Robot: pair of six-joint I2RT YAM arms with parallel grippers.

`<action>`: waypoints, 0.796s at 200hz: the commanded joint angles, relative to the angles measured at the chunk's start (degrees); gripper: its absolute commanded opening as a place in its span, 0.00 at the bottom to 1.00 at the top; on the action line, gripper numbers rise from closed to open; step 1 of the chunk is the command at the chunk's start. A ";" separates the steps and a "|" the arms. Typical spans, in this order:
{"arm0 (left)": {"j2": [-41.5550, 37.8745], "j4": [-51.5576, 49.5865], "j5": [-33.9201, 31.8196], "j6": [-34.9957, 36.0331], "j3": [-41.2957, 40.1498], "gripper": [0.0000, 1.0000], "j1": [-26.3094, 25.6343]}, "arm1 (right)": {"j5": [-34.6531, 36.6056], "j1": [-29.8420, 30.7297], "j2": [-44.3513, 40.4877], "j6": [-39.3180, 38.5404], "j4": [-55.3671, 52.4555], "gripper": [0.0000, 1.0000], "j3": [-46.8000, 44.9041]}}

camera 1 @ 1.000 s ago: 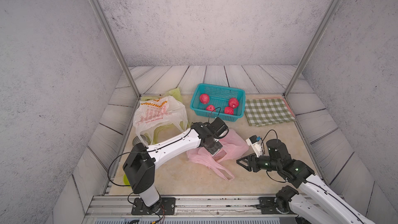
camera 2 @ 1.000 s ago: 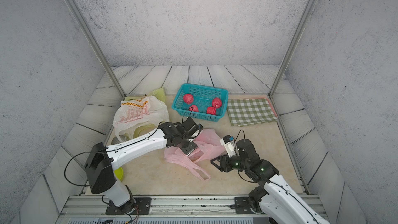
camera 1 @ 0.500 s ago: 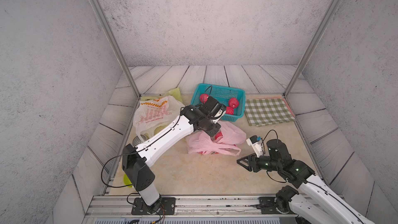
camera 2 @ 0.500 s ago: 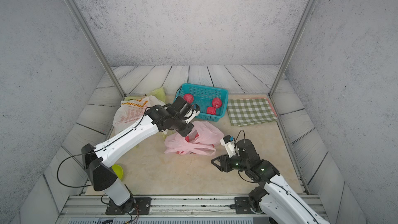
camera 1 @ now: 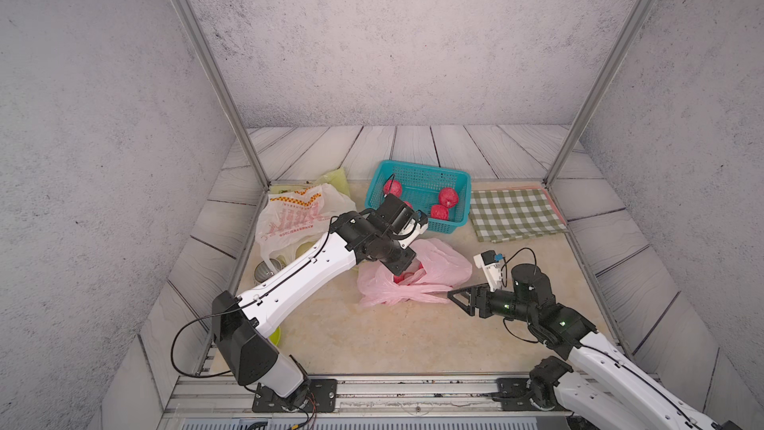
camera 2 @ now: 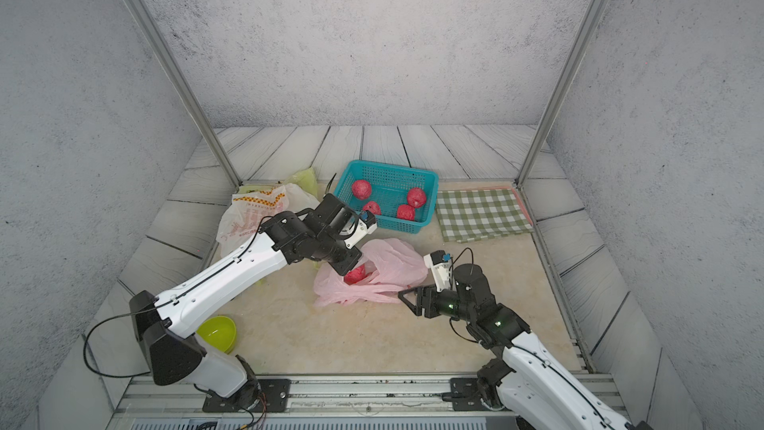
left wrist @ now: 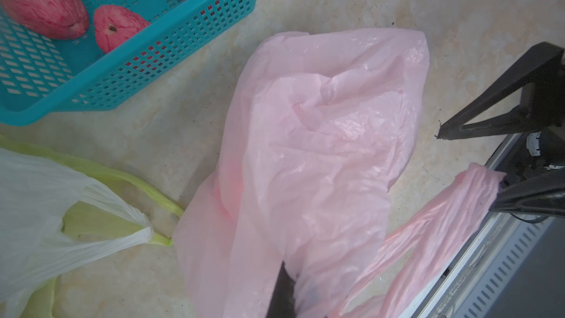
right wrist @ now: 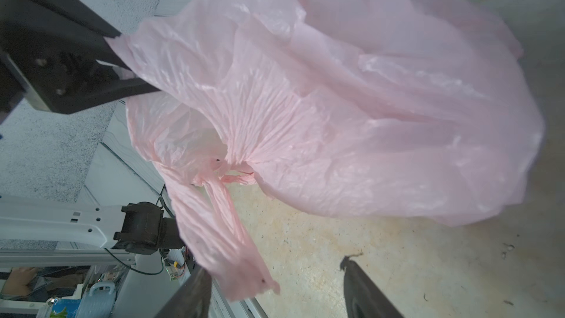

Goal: Untie the knot of a plastic bag & take out the apple
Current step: Untie the plastic bag at the center of the board.

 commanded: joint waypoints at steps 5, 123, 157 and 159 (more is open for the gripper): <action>-1.24 1.14 0.72 -0.38 -0.05 0.00 0.31 | -4.62 0.16 0.59 2.00 6.57 0.65 0.05; -0.45 2.15 0.19 -0.34 1.94 0.00 1.45 | -14.72 3.61 9.30 10.62 20.58 0.00 -0.28; -1.10 1.01 -2.35 -2.20 2.75 0.69 1.72 | -11.91 5.29 8.58 13.72 22.00 0.00 -0.40; -1.46 0.65 -2.36 -2.30 2.82 0.70 1.72 | -11.52 5.33 8.51 14.07 22.10 0.00 -0.36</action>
